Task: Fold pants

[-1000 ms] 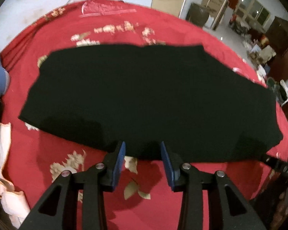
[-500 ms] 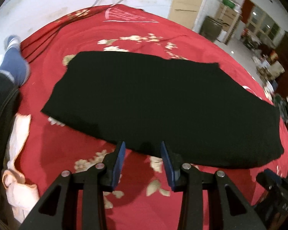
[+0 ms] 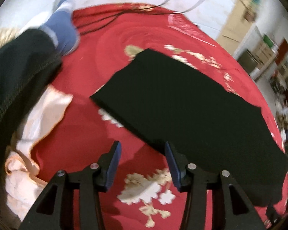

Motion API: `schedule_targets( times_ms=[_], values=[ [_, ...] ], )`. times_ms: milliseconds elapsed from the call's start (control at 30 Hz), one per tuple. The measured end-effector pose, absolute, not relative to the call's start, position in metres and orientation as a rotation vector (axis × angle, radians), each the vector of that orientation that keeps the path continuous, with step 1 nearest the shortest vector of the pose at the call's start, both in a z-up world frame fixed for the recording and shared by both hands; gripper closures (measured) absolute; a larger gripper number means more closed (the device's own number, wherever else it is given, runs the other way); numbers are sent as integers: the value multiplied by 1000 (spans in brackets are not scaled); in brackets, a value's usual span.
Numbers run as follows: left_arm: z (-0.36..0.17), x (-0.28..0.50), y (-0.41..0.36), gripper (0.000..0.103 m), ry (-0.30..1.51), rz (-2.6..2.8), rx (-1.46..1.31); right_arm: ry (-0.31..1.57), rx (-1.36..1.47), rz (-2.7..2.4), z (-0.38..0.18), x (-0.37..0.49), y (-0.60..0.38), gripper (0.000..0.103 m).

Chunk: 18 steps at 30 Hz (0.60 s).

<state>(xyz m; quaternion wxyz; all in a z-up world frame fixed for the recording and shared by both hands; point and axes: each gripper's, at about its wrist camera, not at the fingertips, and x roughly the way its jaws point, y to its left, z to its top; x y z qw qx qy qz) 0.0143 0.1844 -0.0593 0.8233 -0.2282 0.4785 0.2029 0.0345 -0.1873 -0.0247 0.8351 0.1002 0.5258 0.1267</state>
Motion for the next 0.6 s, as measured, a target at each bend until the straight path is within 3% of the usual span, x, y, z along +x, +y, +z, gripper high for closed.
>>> schedule_targets(
  times_ms=[500, 600],
  values=[
    [-68, 32, 213, 48, 890, 461, -444, 1074, 318, 348, -26, 65, -201, 46],
    [-68, 35, 218, 60, 865, 488, -417, 1073, 361, 351, -30, 71, -207, 46]
  ],
)
